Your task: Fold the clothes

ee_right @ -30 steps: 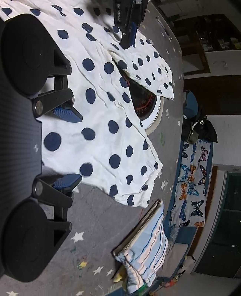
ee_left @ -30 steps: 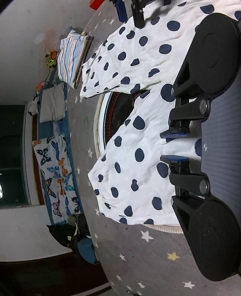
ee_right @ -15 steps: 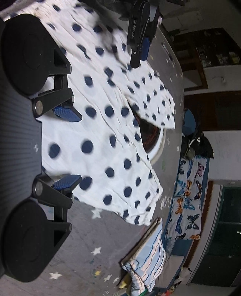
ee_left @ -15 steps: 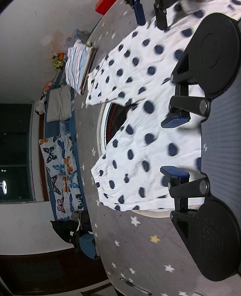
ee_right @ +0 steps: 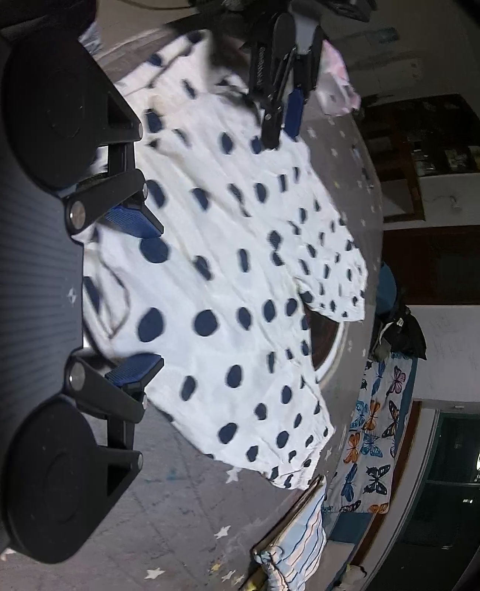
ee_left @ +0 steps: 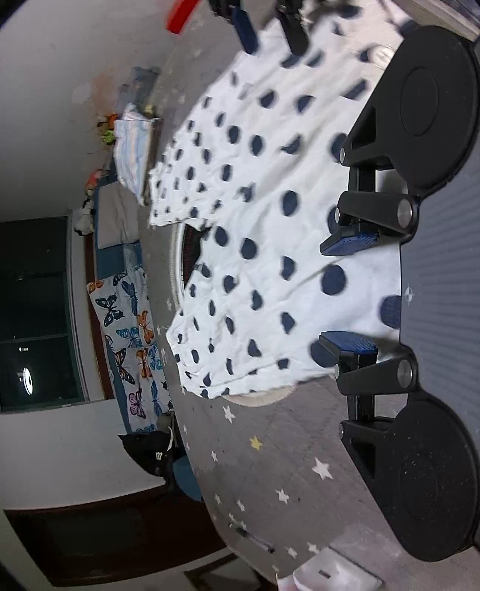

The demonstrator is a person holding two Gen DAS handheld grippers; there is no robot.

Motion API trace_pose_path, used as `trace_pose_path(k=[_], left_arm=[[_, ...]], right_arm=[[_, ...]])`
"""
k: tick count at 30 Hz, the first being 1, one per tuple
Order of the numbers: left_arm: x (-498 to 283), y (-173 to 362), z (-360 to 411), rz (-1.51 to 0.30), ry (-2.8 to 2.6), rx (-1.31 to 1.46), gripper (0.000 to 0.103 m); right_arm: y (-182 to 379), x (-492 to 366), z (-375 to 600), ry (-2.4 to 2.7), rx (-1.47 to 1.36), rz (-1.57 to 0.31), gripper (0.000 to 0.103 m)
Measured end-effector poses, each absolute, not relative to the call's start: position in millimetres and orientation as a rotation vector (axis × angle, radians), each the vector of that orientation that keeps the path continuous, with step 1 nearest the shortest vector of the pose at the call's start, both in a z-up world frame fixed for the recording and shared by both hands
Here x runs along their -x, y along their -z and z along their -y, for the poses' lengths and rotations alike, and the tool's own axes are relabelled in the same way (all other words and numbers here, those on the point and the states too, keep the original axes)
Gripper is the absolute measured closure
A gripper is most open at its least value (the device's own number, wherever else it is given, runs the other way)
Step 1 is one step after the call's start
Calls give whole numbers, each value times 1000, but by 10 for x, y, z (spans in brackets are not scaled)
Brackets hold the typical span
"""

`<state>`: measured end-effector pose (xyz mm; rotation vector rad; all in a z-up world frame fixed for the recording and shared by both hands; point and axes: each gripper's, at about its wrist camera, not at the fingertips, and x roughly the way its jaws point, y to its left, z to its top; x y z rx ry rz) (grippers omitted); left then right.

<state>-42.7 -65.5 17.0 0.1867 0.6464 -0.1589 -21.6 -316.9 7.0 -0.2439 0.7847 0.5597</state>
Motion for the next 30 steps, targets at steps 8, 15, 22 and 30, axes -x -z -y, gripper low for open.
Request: trace_pose_path(k=[8, 15, 22, 30], left_arm=[[525, -280, 709, -619, 186, -218, 54], [660, -429, 1016, -607, 347, -177, 52], [776, -398, 1499, -614, 538, -191, 49], [877, -379, 1872, -620, 669, -218, 49]], right_arm=[[-142, 301, 3302, -532, 230, -757, 31], [-153, 256, 3402, -480, 192, -751, 33], [-75, 179, 3468, -446, 172, -792, 34], [-117, 151, 3511, -423, 165, -779, 34]])
